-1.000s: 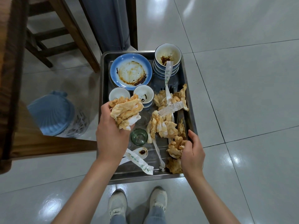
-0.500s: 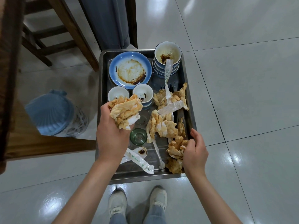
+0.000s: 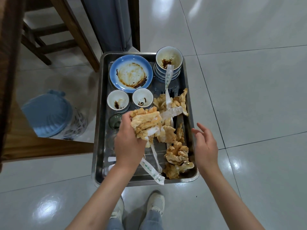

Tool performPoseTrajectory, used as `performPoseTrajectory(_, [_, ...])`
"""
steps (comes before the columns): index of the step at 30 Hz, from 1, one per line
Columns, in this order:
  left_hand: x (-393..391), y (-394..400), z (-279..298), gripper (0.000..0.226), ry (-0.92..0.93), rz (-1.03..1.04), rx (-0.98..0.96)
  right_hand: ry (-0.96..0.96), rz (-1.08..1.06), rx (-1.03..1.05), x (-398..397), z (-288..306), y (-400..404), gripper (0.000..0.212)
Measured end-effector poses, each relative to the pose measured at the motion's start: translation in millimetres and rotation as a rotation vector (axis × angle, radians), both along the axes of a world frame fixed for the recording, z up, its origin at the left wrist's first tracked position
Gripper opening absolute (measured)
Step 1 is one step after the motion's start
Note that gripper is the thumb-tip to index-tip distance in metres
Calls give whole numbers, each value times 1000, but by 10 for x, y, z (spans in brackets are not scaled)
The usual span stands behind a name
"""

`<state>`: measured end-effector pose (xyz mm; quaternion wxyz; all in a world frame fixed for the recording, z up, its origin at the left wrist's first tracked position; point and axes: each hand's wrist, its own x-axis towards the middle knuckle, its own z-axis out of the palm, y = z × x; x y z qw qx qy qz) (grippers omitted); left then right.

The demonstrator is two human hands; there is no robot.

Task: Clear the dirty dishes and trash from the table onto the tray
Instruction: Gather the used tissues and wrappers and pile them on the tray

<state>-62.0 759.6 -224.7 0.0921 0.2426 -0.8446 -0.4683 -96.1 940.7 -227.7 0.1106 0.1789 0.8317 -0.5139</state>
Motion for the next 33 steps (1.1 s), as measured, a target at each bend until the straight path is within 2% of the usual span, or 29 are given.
performPoseTrajectory(9, [-144, 557, -221, 49, -101, -212, -168, 79, 174, -61, -332, 553, 149, 21])
performPoseTrajectory(16, [-294, 679, -482, 56, -208, -278, -311, 123, 207, -79, -468, 594, 265, 22])
performPoseTrajectory(25, [-392, 618, -524, 61, -82, -259, -465, 117, 197, -109, -465, 488, 328, 21])
performPoseTrajectory(28, [-390, 591, -538, 63, -73, -258, -552, 110, 199, -106, -442, 472, 330, 21])
performPoseTrajectory(33, [-383, 519, -521, 69, -74, -318, -583, 105, 208, -84, -432, 455, 325, 20])
